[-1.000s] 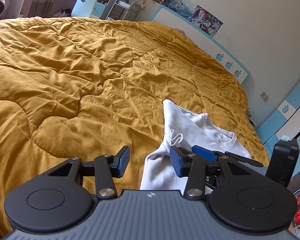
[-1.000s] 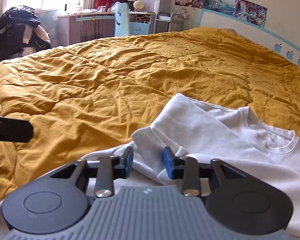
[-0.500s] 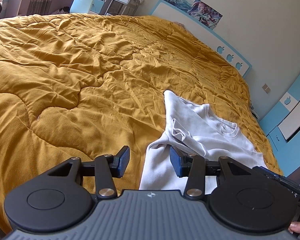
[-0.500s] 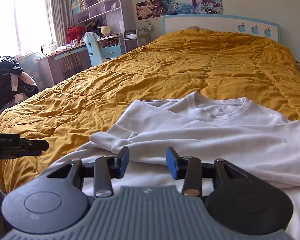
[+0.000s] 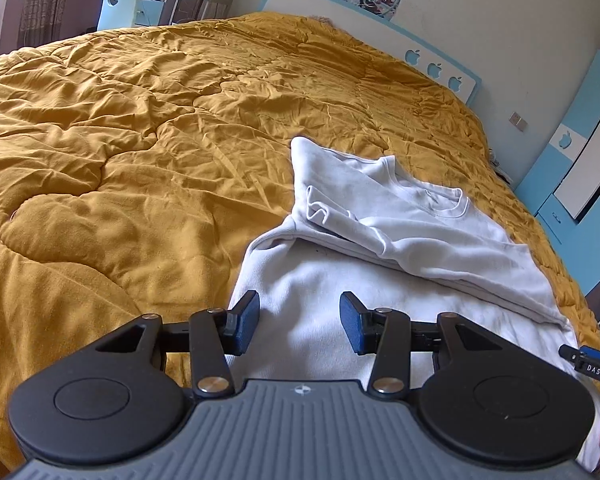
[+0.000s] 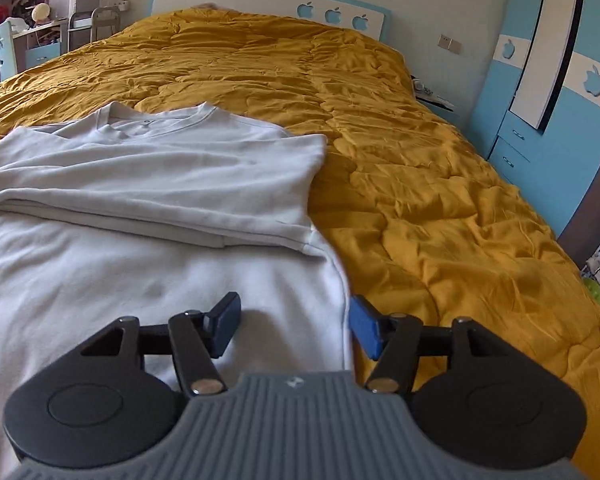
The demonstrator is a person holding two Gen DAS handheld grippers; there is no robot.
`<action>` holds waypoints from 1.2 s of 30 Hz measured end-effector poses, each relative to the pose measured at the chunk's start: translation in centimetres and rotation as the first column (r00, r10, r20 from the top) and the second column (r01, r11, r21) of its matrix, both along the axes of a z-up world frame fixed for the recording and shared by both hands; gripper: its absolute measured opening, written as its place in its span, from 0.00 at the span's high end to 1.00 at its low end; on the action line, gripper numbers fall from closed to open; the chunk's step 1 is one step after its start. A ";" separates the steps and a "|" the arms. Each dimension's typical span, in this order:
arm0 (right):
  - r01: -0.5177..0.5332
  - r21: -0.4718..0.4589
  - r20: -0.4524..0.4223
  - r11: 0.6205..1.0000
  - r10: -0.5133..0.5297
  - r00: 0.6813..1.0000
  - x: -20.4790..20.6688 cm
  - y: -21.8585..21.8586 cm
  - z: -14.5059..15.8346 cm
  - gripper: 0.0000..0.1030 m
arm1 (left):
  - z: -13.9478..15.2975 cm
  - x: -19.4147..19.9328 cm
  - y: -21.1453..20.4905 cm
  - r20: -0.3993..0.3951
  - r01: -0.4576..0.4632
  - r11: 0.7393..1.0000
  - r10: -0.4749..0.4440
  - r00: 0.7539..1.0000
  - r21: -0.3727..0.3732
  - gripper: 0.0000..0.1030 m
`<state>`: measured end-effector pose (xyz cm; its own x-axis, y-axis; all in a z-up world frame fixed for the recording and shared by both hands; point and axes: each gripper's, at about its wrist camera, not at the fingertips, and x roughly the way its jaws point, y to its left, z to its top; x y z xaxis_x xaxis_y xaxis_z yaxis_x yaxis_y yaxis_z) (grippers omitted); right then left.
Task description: Fold small clothes
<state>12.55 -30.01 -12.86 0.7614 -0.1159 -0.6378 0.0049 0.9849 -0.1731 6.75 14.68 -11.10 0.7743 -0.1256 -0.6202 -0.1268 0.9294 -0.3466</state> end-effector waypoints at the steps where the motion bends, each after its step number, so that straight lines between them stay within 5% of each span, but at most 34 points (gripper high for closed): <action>1: 0.003 -0.027 0.025 1.000 -0.002 1.000 0.4 -0.2 -0.3 0.44 | -0.1 0.0 -0.3 -0.003 -0.005 1.000 0.005 1.000 0.020 0.50; 6: -0.047 -0.152 0.035 0.987 0.053 0.998 3.6 0.9 -1.5 0.50 | -0.5 -0.1 -1.3 -0.006 -0.018 0.995 0.018 1.000 0.095 0.50; 10: -0.070 -0.173 0.023 0.983 0.075 0.997 4.7 1.5 -1.9 0.94 | -0.7 0.1 -1.6 -0.012 -0.017 0.992 0.019 1.000 0.124 0.50; 13: 0.031 -0.115 0.065 0.993 -0.024 0.998 4.3 0.1 -2.2 0.98 | -0.7 0.2 -1.8 -0.010 -0.012 0.991 0.014 1.000 0.134 0.50; 16: 0.101 0.040 0.060 0.994 -0.103 0.993 4.1 -2.1 -2.2 0.99 | -0.7 0.3 -1.7 -0.017 -0.004 0.990 0.006 1.000 0.138 0.50; 23: 0.109 0.100 0.029 0.989 -0.112 0.993 3.9 -2.5 -1.6 0.93 | -0.4 0.2 -1.3 -0.031 0.003 0.993 0.001 1.000 0.122 0.50; 27: 0.109 0.206 0.004 0.972 -0.113 0.994 2.3 -3.4 -0.6 0.67 | 0.0 0.2 -1.2 -0.055 -0.010 0.994 0.016 0.998 0.107 0.50; 36: 0.062 0.354 -0.097 0.933 -0.029 0.995 -4.4 -4.9 1.6 0.47 | 1.2 -1.1 -0.8 -0.083 -0.002 0.996 0.009 0.996 0.084 0.50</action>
<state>8.16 -34.96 -11.29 0.6990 0.0983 -0.7083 0.0517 0.9810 0.1872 5.61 13.85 -9.93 0.7197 -0.0665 -0.6910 -0.1569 0.9541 -0.2552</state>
